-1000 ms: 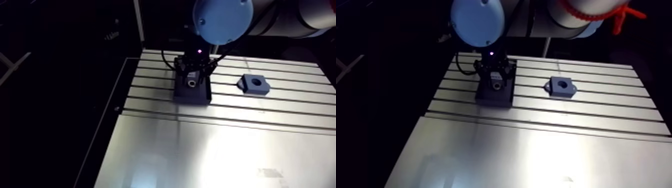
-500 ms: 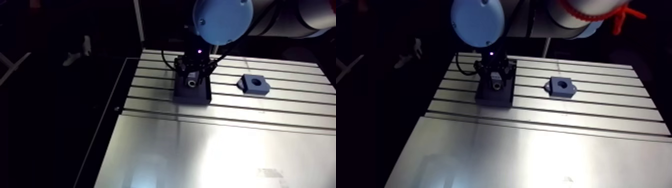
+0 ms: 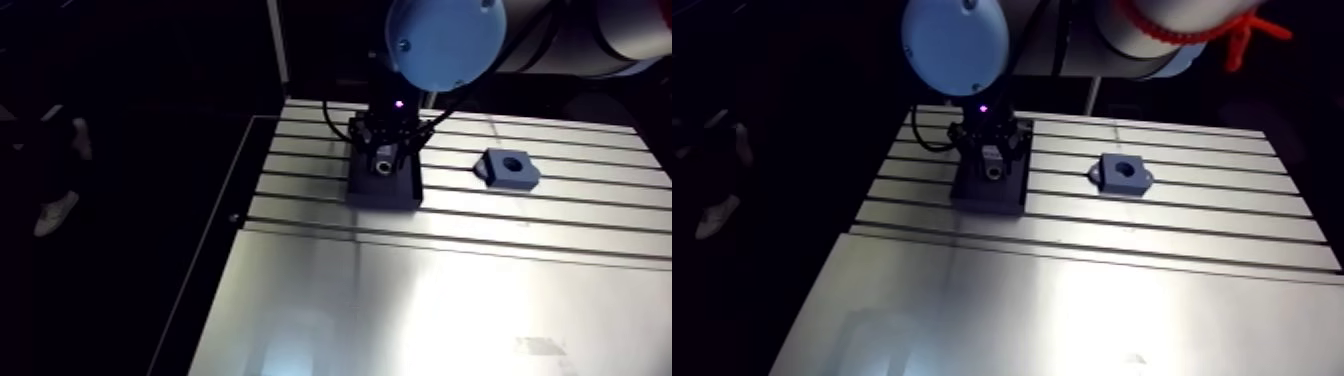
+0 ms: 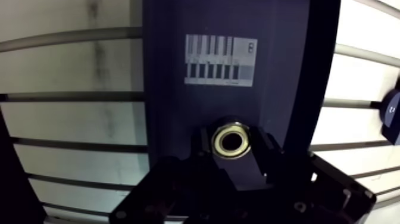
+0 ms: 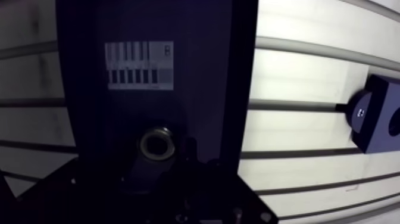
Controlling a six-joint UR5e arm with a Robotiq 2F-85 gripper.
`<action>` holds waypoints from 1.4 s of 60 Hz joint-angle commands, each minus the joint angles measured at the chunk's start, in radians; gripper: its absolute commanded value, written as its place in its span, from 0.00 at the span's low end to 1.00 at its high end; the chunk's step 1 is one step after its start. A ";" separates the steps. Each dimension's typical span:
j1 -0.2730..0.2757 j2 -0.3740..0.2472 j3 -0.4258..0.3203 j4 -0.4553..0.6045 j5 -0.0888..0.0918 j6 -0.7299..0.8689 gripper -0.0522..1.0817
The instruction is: Pick up the bearing and press it into the housing until flush.
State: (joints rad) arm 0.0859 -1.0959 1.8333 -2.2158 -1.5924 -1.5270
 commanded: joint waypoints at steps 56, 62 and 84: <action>0.002 -0.043 -0.013 0.022 -0.001 -0.003 0.64; -0.003 -0.078 -0.019 0.073 -0.006 -0.019 0.65; -0.086 -0.159 -0.045 0.164 -0.005 -0.138 0.69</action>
State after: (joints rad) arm 0.0507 -1.2247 1.8035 -2.1028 -1.5973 -1.6098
